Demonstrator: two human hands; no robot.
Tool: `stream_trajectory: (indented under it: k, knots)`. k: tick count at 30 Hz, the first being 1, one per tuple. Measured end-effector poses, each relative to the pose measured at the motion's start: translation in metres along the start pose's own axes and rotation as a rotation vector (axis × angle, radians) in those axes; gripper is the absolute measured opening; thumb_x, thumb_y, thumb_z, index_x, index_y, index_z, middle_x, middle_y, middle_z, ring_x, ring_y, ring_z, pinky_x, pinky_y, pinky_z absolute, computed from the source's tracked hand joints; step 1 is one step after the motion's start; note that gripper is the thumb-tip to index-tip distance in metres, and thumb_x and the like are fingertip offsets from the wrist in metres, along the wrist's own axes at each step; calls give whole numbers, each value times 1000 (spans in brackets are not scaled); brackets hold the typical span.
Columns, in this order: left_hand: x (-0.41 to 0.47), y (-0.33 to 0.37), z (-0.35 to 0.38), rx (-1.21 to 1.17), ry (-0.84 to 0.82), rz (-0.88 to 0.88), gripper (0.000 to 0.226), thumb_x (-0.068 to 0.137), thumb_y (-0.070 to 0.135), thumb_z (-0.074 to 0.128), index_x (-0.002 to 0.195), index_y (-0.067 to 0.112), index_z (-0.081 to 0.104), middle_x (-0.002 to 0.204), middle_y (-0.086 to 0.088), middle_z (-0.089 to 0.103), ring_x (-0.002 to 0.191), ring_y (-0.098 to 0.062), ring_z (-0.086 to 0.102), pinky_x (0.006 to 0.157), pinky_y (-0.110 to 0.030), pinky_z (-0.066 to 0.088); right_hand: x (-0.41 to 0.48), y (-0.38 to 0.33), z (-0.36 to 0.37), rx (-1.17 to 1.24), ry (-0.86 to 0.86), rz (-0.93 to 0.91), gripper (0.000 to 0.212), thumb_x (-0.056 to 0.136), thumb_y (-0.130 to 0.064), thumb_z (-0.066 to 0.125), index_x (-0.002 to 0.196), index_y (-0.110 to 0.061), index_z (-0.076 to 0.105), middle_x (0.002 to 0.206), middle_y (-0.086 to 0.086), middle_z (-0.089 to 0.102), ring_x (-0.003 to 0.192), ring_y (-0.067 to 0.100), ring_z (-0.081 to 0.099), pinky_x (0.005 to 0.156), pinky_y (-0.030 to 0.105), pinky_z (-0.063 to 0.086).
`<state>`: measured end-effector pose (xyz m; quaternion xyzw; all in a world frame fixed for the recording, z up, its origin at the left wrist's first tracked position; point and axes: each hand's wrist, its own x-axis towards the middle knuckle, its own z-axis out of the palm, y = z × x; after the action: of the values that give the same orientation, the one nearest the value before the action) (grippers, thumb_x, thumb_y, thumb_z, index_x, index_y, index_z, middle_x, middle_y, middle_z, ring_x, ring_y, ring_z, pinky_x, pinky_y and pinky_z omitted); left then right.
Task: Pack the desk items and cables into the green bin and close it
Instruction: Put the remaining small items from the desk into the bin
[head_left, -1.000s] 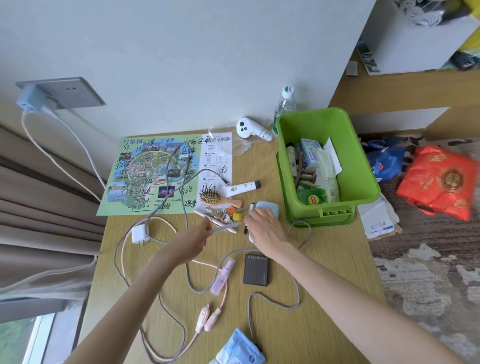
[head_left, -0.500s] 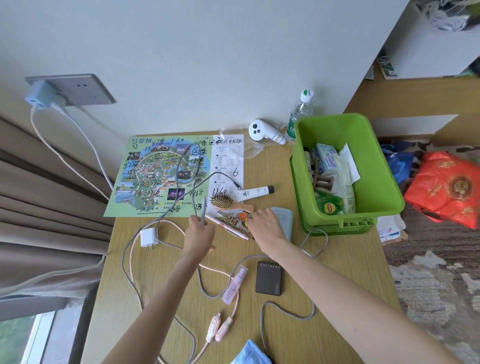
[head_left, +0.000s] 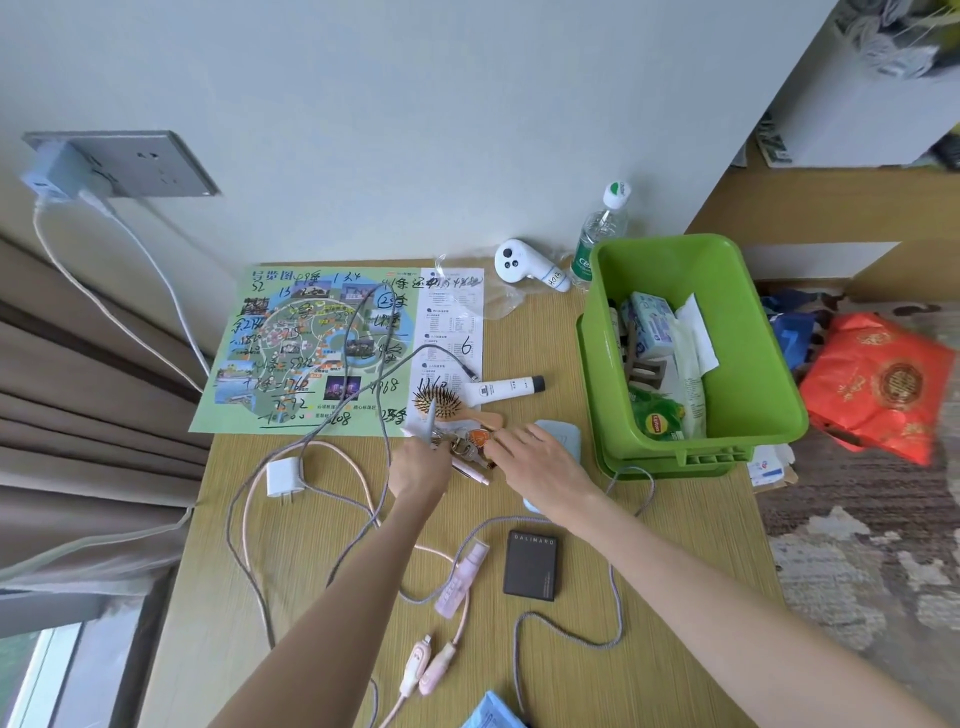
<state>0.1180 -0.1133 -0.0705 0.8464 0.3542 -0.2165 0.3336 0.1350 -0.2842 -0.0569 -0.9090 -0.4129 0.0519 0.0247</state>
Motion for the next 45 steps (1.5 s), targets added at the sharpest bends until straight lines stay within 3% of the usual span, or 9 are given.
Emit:
stream_trajectory:
  k: [6,11,14,19,25,31,36,41,45]
  knots:
    - [-3,4,3,-125,-11,-4,28,98,20,48,91,-4,60,69,-11,61,70,-32,72,63,-38,58,10,0,-10,327,183,279,8,94,-5,53,102,-6,51,87,5,54,63,14,43,52,31,47]
    - [-2,5,-4,-94,85,146,33,97,22,43,70,5,51,61,-6,54,44,-18,45,41,-24,35,34,9,-9,406,145,368,13,99,-7,41,111,-7,46,96,7,49,63,19,47,51,34,43]
    - [4,10,-14,-83,99,211,29,96,21,40,73,6,49,60,-3,53,41,-13,37,38,-21,27,48,19,-3,384,121,413,12,98,-5,41,107,-6,49,95,8,53,70,16,45,57,28,35]
    - [19,23,-31,-205,48,301,29,98,18,36,71,11,42,63,-4,46,49,-15,36,42,-28,32,72,34,2,343,83,471,12,91,-6,49,103,-7,53,101,6,52,91,20,48,80,36,49]
    - [26,29,-40,-350,-35,368,18,104,22,35,93,10,39,76,-16,59,53,-28,67,47,-45,56,89,42,8,306,-27,445,30,88,-6,59,117,-7,53,114,3,52,110,21,43,94,35,44]
    - [43,36,-37,61,81,478,18,105,23,35,104,6,40,74,-7,54,52,-21,45,48,-39,40,86,41,16,244,-41,459,26,88,-3,57,113,-9,52,111,4,52,100,18,47,88,29,45]
    - [52,33,-40,409,141,489,35,86,21,67,111,16,43,70,0,55,60,-23,57,51,-32,44,80,40,2,358,76,600,9,92,-16,56,94,-10,49,99,3,44,73,14,46,60,25,42]
    - [55,37,-35,574,90,436,65,75,33,80,128,24,44,108,-7,48,73,-22,61,64,-34,55,66,30,-33,510,348,728,20,95,-24,54,86,-14,39,75,-3,43,65,16,43,53,23,28]
    - [54,38,-27,661,93,478,62,75,40,80,124,23,47,121,-8,36,62,-17,52,54,-27,42,46,30,-70,546,475,719,27,95,-27,56,81,-15,36,61,-11,29,52,3,30,46,20,18]
